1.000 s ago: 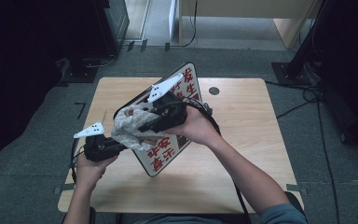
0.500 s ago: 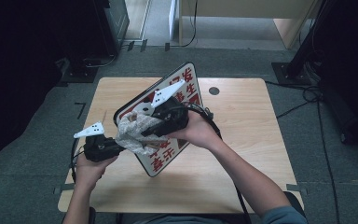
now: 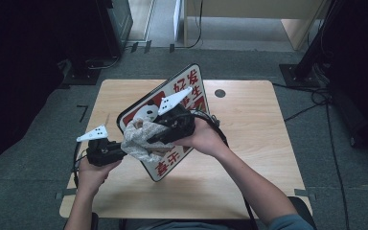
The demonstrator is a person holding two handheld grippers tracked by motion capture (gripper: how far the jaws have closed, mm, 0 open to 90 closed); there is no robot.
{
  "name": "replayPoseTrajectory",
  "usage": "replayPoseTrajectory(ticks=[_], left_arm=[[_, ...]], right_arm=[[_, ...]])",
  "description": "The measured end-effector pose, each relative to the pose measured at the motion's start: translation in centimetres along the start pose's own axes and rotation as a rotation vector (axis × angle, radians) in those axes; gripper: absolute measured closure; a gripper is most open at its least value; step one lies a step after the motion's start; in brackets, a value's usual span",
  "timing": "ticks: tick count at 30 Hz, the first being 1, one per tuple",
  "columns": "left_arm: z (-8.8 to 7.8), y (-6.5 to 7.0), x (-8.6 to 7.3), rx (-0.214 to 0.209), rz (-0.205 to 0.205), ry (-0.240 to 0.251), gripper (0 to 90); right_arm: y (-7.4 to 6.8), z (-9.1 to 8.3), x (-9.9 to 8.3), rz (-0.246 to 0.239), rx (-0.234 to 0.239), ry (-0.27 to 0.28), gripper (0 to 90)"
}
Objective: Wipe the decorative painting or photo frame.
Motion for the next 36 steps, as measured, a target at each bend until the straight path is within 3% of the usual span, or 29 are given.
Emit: replayPoseTrajectory(ticks=[36], left_arm=[[0.1,0.1,-0.1,-0.008,-0.020,-0.005,78.0]], right_arm=[[0.3,1.1,-5.2,0.067,0.008,-0.011,62.7]])
Point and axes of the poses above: each handheld gripper's, and its own axes: z roughly forward along the jaws, x roughly out of its top, y roughly to its right, the point moved 8 cm from there along z, roughly forward along the jaws, and after that the axes turned 7 degrees about y, right-handed, at the moved point
